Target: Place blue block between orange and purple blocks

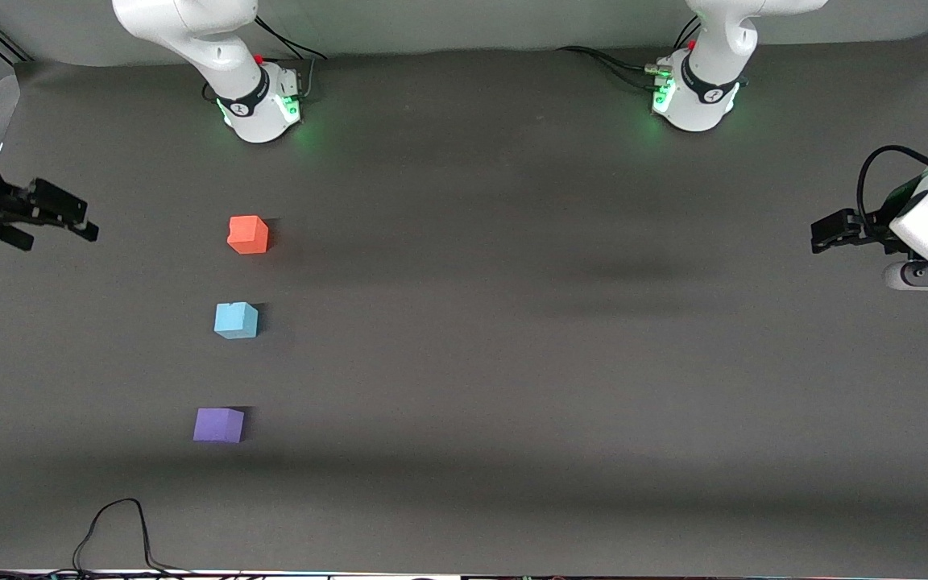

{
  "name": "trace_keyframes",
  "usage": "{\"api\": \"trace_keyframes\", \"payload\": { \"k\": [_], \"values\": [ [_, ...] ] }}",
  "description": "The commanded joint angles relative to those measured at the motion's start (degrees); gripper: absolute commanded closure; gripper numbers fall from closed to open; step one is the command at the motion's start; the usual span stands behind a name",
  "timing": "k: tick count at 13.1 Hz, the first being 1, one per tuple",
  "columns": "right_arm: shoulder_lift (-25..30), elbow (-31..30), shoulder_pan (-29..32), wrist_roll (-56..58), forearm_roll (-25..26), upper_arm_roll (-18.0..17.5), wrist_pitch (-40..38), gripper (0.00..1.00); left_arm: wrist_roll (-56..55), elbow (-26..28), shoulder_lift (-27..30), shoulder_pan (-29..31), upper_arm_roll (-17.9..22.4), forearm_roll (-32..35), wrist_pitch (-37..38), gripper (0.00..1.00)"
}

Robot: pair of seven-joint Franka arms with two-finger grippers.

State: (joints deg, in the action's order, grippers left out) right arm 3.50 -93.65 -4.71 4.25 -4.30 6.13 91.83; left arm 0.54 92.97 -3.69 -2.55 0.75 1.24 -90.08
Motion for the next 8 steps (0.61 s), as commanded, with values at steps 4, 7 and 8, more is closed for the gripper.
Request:
{"api": "trace_keyframes", "payload": {
  "k": [4,7,8],
  "values": [
    [2.03,-4.35,12.45,-1.26,2.01,-13.24,0.46,0.0,-0.62,-0.42,0.17,-0.35,0.31,-0.1,0.26,0.0],
    [2.03,-4.26,12.1,-1.17,2.01,-13.25,0.63,0.0,-0.62,-0.42,0.17,-0.35,0.31,-0.1,0.17,0.0],
    [2.03,-4.35,12.1,-1.17,2.01,-13.25,0.64,0.0,-0.62,-0.42,0.17,-0.35,0.31,-0.1,0.09,0.0]
  ]
}}
